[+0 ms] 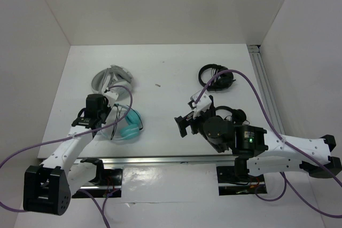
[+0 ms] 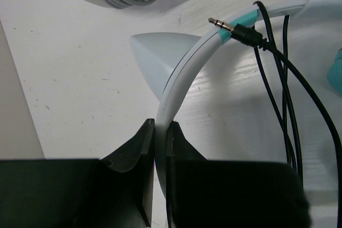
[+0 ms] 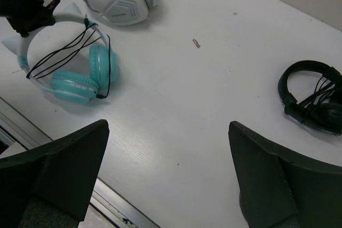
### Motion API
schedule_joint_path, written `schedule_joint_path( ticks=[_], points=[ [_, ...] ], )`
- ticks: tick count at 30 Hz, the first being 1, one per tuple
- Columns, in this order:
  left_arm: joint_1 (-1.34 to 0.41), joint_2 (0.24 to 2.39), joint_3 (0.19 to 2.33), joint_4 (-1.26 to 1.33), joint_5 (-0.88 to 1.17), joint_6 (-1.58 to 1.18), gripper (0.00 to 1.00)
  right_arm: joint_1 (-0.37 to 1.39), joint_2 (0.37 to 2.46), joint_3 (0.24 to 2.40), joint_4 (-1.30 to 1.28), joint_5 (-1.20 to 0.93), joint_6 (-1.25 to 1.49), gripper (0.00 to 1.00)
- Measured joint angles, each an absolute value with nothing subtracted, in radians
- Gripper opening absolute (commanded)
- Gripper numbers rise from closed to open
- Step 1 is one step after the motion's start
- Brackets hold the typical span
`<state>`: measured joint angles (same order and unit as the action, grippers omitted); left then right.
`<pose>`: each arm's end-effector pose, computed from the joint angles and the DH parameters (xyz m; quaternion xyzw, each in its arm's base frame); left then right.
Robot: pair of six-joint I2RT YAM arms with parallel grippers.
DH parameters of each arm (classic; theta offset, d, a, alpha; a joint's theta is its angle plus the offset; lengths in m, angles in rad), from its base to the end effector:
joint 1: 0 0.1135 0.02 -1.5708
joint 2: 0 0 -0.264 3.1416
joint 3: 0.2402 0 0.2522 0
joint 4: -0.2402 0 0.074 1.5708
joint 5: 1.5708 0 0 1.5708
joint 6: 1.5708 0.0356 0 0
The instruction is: Wrap the headphones
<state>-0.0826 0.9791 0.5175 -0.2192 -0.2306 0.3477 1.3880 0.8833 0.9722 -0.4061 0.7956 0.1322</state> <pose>0.2032 -0.0087 0.2088 0.1430 0.8865 0.1594 0.4101 0.0587 0.1774 0.3682 -0.2547 0.7377 0.1452 0.6081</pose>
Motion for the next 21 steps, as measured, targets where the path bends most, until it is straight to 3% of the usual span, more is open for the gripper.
schedule_joint_path(
  ticks=[7,11,16,18,19,20,21],
  points=[
    [-0.083,1.053,0.517,-0.131,-0.289,0.421,0.0,1.399,0.877,0.963,-0.406,0.796,0.132,1.0],
    [-0.083,1.069,0.517,-0.098,-0.316,0.457,0.24,1.409,0.876,0.958,-0.406,0.796,0.132,1.0],
    [-0.083,1.059,0.488,-0.084,-0.353,0.509,0.43,1.415,0.883,0.958,-0.406,0.795,0.131,1.0],
    [-0.083,1.058,0.468,-0.12,-0.362,0.525,0.55,1.417,0.888,0.957,-0.406,0.794,0.131,1.0],
    [-0.083,1.058,0.465,-0.139,-0.364,0.527,0.73,1.418,0.889,0.957,-0.407,0.794,0.131,1.0],
    [-0.083,1.058,0.464,-0.156,-0.366,0.531,1.0,1.421,0.889,0.957,-0.407,0.795,0.131,1.0],
    [-0.083,1.056,0.464,-0.166,-0.365,0.533,1.0,1.425,0.889,0.957,-0.407,0.796,0.13,1.0]
  ],
)
